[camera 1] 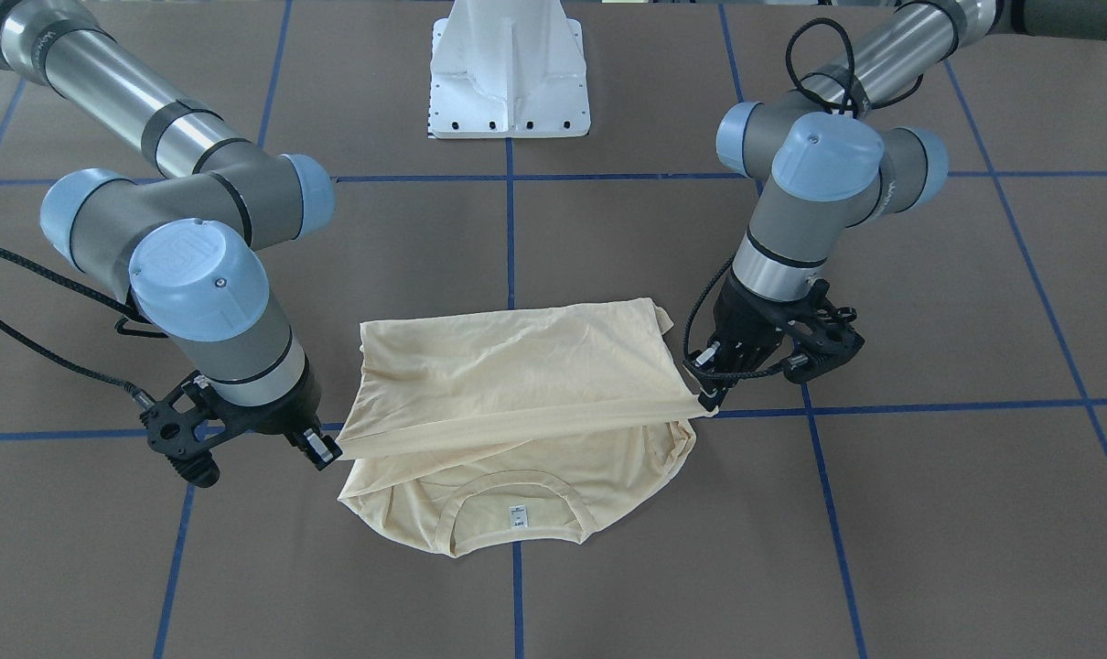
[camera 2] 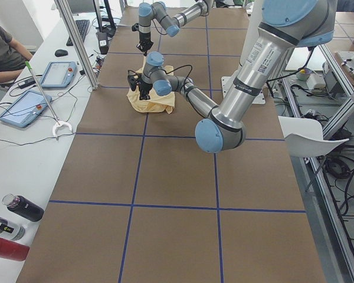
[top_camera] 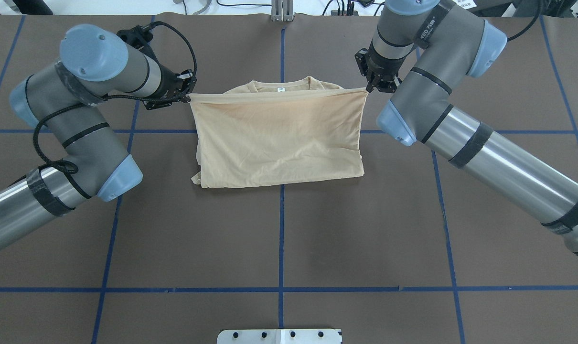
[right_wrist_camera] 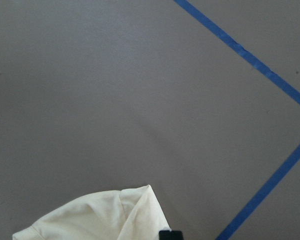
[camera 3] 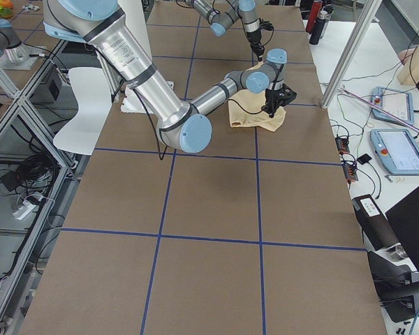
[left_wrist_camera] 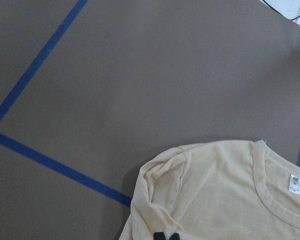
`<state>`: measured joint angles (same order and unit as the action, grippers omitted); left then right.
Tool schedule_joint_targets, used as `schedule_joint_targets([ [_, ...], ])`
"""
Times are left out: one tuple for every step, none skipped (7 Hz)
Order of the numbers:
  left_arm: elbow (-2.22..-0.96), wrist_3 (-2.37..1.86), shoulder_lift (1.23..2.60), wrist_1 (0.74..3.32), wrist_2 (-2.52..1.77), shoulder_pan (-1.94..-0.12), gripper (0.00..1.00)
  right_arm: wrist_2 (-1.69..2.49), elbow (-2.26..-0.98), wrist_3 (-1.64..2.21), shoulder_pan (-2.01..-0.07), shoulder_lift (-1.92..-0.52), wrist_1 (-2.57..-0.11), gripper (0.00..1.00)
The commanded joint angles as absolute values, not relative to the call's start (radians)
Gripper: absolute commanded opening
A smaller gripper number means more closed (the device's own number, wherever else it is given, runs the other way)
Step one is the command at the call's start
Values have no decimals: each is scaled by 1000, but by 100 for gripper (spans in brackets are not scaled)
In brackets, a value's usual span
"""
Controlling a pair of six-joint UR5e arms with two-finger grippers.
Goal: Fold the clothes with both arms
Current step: 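Lay the hem down near the collar and open both grippers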
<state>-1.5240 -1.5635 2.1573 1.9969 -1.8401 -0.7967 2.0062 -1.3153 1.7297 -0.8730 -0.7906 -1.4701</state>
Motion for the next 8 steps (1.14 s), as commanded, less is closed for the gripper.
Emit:
schedule_joint_targets([
  [-1413, -1562, 2189, 2075, -1836, -799, 0, 1997, -1261, 1700, -874, -767, -1445, 0],
  [-1367, -1562, 2200, 2118, -1798, -799, 0, 1997, -1249, 1697, -871, -765, -1443, 0],
  [-1321, -1562, 2216, 2143, -1793, -799, 0, 1997, -1240, 1674, -870, -758, -1443, 0],
  [-1301, -1562, 2220, 2166, -1793, -798, 6, 1997, -1201, 1666, -862, -743, -1436, 0],
  [-1296, -1563, 2224, 2167, -1793, -798, 8, 1991, -1146, 1664, -851, -741, -1345, 0],
  [-1266, -1563, 2246, 2168, -1793, -796, 10, 1991, -1132, 1664, -850, -741, -1333, 0],
  [-1250, -1565, 2252, 2169, -1792, -796, 11, 1991, -1132, 1663, -850, -742, -1333, 0],
  [-1237, -1565, 2253, 2189, -1792, -795, 14, 1991, -1132, 1663, -847, -745, -1332, 0],
])
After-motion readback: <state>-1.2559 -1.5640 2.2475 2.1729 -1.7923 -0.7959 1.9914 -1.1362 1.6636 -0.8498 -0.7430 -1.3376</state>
